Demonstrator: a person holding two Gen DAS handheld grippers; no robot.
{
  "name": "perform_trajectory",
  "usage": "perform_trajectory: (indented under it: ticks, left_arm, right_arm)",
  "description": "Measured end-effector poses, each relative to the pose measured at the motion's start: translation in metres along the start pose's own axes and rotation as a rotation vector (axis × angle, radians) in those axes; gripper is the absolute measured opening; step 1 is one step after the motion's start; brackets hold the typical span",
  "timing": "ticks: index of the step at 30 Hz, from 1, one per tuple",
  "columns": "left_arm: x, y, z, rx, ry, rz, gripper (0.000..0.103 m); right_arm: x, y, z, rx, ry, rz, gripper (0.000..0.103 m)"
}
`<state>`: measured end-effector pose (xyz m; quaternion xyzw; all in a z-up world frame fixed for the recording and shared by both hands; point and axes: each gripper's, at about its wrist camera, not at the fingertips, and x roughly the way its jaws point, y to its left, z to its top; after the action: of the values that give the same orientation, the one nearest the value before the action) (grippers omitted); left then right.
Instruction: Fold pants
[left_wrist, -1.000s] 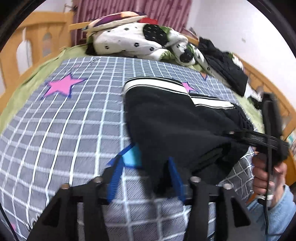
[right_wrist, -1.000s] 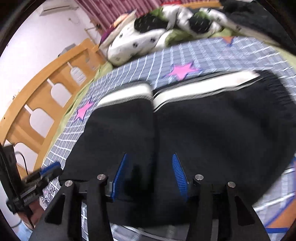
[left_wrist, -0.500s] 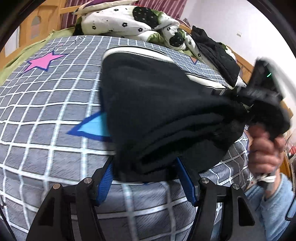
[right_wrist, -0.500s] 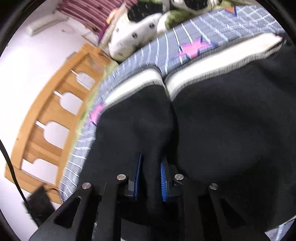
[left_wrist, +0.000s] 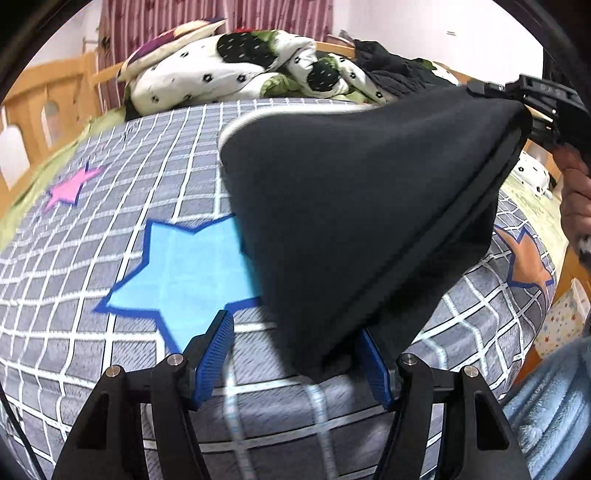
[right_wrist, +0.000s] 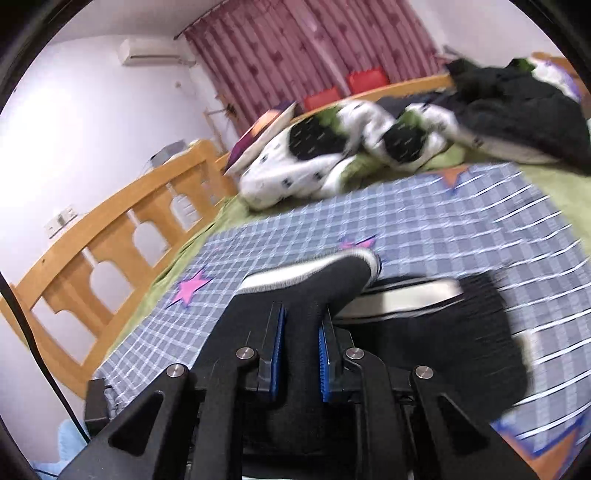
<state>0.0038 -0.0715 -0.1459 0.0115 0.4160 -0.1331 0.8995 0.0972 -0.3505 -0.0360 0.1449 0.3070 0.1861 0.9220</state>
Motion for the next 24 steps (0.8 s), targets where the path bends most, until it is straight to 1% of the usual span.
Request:
perform_trajectory:
  ticks: [2,4,6,7,8,9,11,13,15,16,17,19,21,22,24]
  left_arm:
    - [-0.003,-0.006,0.007,0.006,-0.015,-0.024,0.063]
    - [0.000,-0.012,0.010,0.020,-0.011,-0.038,0.063]
    - [0.005,-0.018,0.010,0.038,0.011,-0.026,0.063]
    - [0.006,-0.020,0.009,0.039,0.013,-0.027,0.055]
    - [0.007,-0.021,0.009,0.036,0.014,-0.046,0.042]
    - [0.005,-0.021,0.009,0.032,0.016,-0.065,0.036]
    - [0.001,-0.020,0.010,0.003,-0.008,-0.066,0.021]
    - [-0.004,-0.019,0.009,0.009,-0.030,-0.052,0.017]
    - [-0.005,-0.010,0.006,-0.003,-0.049,-0.031,0.015]
    - [-0.002,-0.003,0.002,-0.020,-0.034,-0.023,0.015]
    - [0.002,0.005,-0.002,-0.055,-0.016,-0.034,0.014]
    - [0.007,0.011,-0.007,-0.092,0.009,-0.064,0.014]
    - [0.004,0.009,-0.006,-0.079,0.003,-0.068,0.014]
    - [0.002,0.009,-0.005,-0.071,0.010,-0.072,0.017]
    - [-0.002,0.010,-0.005,-0.065,0.026,-0.089,0.018]
  right_arm:
    - [-0.013,-0.032,0.006,0.037,-0.029,-0.021,0.016]
    - [-0.022,-0.057,0.006,0.070,-0.042,-0.039,0.016]
    - [-0.021,-0.086,-0.004,0.099,-0.024,-0.105,0.016]
    - [-0.017,-0.093,-0.008,0.108,-0.004,-0.136,0.016]
    - [-0.007,-0.106,-0.016,0.123,0.046,-0.181,0.016]
    - [0.000,-0.113,-0.022,0.131,0.074,-0.201,0.016]
    - [0.012,-0.122,-0.035,0.136,0.125,-0.236,0.016]
    - [0.000,-0.122,-0.037,0.133,0.107,-0.208,0.016]
    - [-0.009,-0.116,-0.037,0.113,0.091,-0.192,0.016]
    - [-0.008,-0.113,-0.039,0.096,0.096,-0.205,0.017]
    - [0.000,-0.111,-0.045,0.080,0.129,-0.239,0.017]
    - [0.008,-0.107,-0.055,0.059,0.165,-0.259,0.018]
    - [0.007,-0.104,-0.054,0.044,0.159,-0.266,0.019]
    - [0.006,-0.104,-0.055,0.050,0.161,-0.265,0.019]
    - [0.005,-0.107,-0.055,0.061,0.176,-0.267,0.020]
